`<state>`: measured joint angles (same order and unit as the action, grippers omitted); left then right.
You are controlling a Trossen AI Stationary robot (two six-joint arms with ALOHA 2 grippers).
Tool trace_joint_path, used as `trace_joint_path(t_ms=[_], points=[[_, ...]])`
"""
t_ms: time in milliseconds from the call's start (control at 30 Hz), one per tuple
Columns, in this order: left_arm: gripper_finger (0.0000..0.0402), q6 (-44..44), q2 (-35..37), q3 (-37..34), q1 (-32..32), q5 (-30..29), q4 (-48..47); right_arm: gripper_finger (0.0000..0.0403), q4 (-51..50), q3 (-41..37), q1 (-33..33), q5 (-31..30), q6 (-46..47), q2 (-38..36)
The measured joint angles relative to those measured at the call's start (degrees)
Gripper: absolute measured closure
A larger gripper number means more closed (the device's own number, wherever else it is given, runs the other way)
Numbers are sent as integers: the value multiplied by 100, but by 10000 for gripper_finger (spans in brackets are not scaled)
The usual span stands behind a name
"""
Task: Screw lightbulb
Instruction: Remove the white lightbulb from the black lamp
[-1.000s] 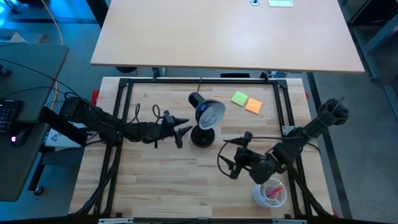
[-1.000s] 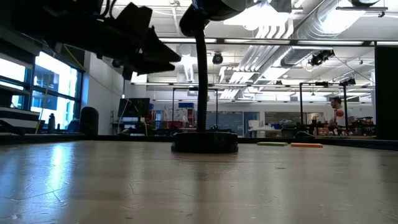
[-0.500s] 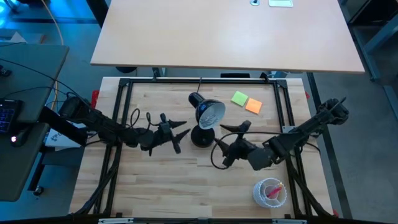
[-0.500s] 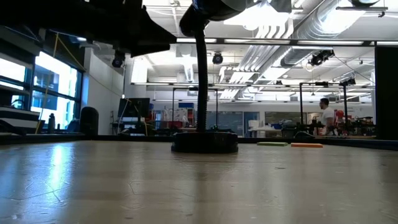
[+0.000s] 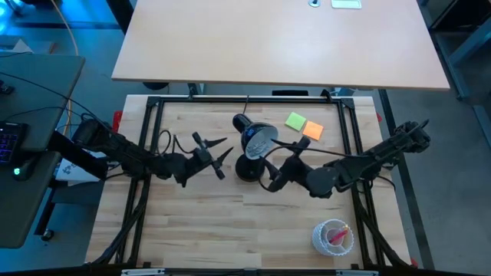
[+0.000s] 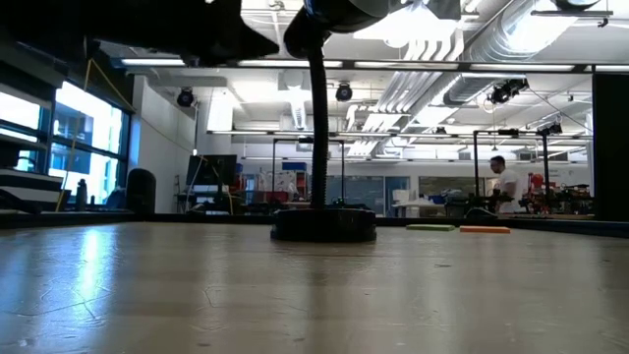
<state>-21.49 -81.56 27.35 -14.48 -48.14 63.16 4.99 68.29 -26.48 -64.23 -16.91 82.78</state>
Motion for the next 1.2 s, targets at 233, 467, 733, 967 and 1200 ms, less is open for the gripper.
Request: trace_joint_path(t_ms=[233,467,733,967,1200], points=[[229,-385,9,237,274,217,-33,119,-314,0,178,364,1026,0],[229,130,9,241,442,712,-321,119,-373,0,640,700,1685,0],[229,403,9,241,442,917,-375,119,-358,0,1098,1304,2305,0],[229,627,7,241,442,1176,-379,119,-349,0,1447,1837,2402,0],[229,795,4,241,442,1176,-379,119,-464,0,1707,2363,1934,0]])
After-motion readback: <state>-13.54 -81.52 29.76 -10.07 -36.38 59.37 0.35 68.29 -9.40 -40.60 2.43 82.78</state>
